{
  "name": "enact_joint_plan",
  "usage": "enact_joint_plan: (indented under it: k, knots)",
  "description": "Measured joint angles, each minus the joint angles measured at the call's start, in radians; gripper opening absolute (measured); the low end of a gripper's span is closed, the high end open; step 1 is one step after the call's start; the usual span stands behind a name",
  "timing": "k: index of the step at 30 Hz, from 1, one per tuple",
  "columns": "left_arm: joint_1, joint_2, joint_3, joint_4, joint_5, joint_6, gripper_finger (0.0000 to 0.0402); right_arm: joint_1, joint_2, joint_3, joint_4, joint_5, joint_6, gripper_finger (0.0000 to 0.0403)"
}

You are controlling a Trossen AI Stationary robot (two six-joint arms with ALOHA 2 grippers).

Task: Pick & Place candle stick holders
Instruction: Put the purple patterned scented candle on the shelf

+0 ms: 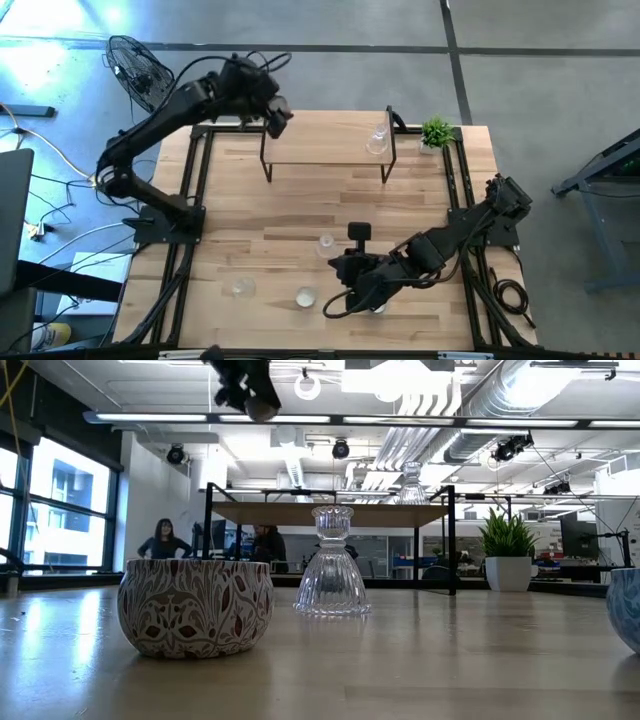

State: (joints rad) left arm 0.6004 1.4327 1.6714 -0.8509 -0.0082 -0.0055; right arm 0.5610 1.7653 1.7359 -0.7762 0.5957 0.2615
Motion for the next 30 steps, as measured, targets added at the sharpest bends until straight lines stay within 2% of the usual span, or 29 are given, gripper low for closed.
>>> enact_joint_plan:
  k: [3,17,23,30]
  knots:
    - [0.041,0.046,0.000,0.013,0.032,-0.003,0.0288,0.000,0.000,0.000,-0.004,0.010,0.000,0.0000]
    - [0.109,0.313,0.000,0.010,0.044,0.024,0.0288,-0.005,0.000,0.000,-0.013,0.038,0.030,0.0000]
    - [0.122,0.352,0.000,0.004,0.006,0.028,0.0288,-0.005,0.000,0.000,-0.013,0.038,0.046,0.0000]
    - [0.134,0.352,-0.001,-0.084,-0.033,0.029,0.0288,-0.005,0.000,0.000,-0.027,0.038,0.055,0.0000]
